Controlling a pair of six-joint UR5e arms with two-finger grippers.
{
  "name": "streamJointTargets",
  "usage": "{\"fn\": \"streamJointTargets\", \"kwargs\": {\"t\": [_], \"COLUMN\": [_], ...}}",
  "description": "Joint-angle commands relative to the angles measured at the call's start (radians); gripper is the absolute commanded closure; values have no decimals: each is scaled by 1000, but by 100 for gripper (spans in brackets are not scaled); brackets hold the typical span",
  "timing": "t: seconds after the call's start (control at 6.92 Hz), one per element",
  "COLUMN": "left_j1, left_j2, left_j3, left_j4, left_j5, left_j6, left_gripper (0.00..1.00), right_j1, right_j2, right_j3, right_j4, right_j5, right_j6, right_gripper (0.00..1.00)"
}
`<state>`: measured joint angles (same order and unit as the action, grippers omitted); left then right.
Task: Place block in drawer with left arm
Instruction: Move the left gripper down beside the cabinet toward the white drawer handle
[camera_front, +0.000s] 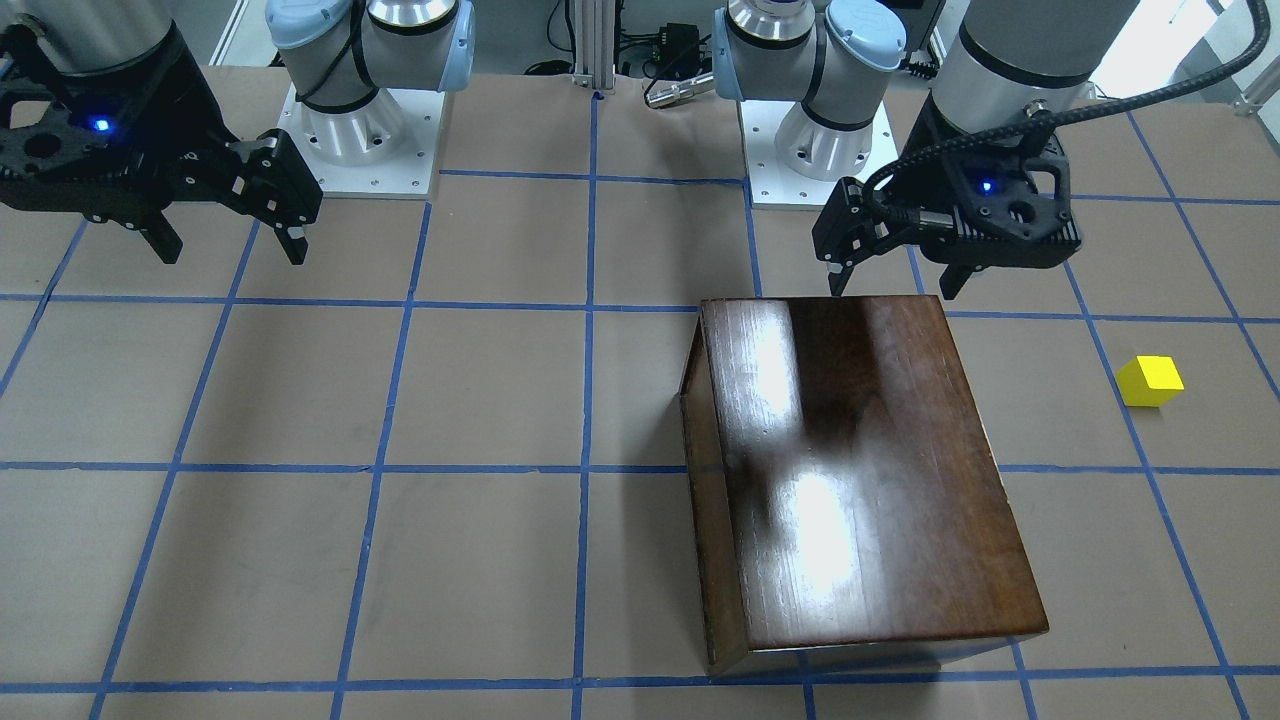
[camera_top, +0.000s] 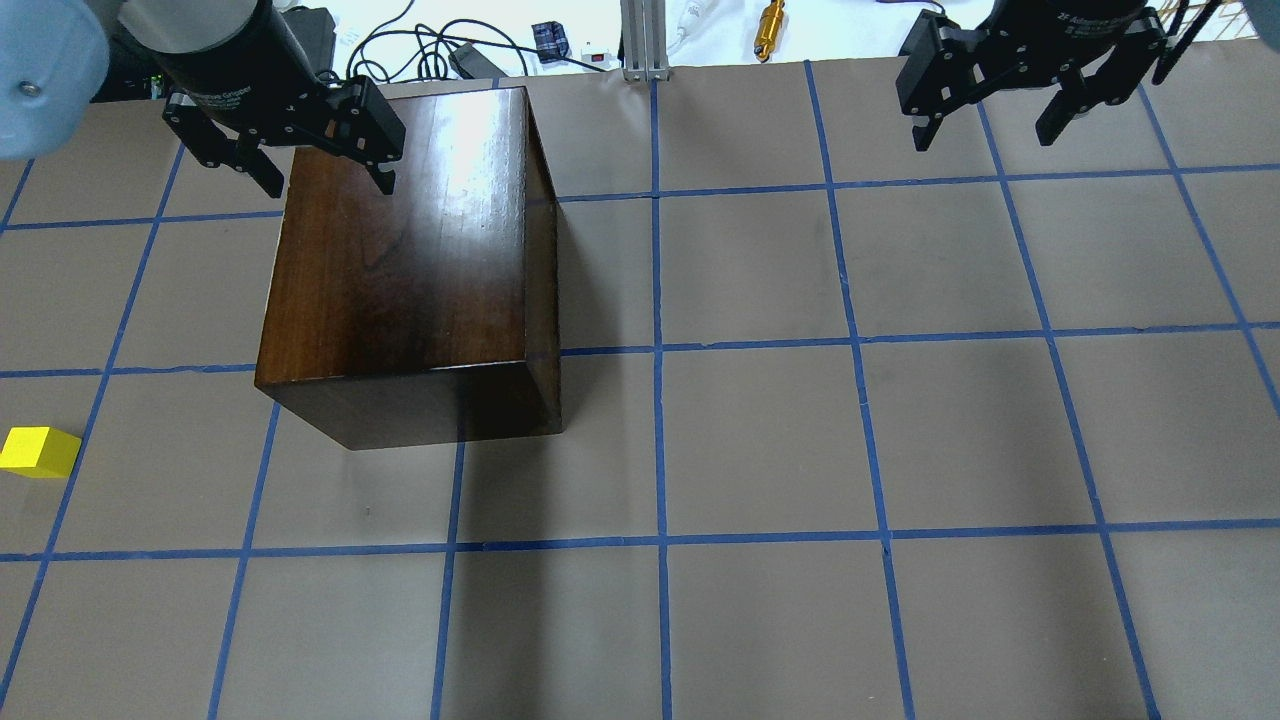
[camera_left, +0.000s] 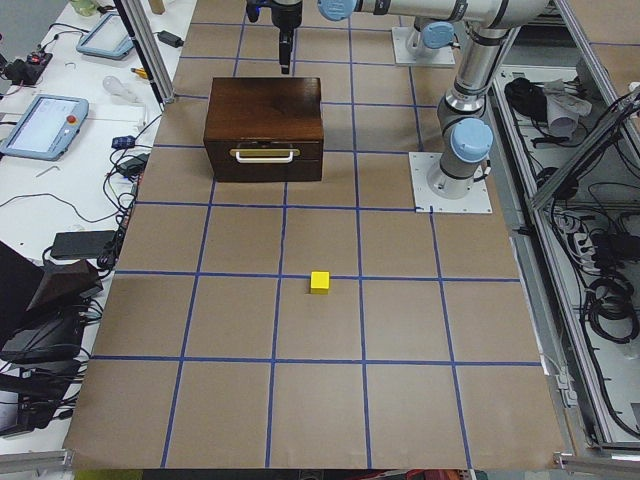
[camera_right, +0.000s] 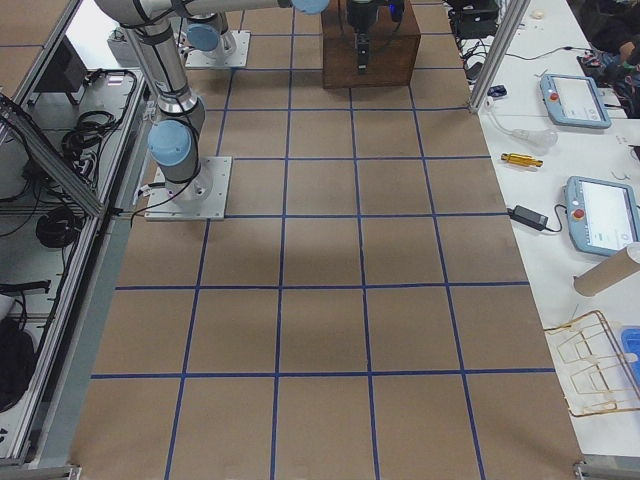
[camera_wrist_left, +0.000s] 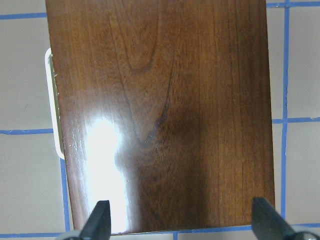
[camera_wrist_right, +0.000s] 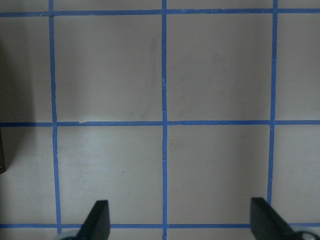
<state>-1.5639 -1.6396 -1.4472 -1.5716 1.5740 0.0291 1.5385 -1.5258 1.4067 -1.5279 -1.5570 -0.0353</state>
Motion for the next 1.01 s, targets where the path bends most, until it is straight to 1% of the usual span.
{"fn": "streamJointTargets", "kwargs": {"t": [0.0, 0.43, 0.58, 0.72, 0.87], "left_j1": [-1, 28, 62, 114, 164], "left_j2": [-2, -17, -20, -26, -32], "left_j3": [2, 14, 11, 7, 1], "left_j4": [-14, -15, -16, -21, -24], "left_j5": [1, -8, -55, -63, -63], "left_j6": [0, 0, 0, 14, 90], "left_gripper": [0, 0, 0, 0, 0], "right_j1": [0, -1, 0, -1, 0], "right_j2": [1, 1, 1, 1, 1], "right_j3": [0, 0, 0, 0, 0], "right_j4": [0, 0, 0, 0, 0], "right_j5": [1, 0, 1, 0, 1], "right_j6": [0, 0, 0, 0, 0], "right_gripper": [0, 0, 0, 0, 0]}}
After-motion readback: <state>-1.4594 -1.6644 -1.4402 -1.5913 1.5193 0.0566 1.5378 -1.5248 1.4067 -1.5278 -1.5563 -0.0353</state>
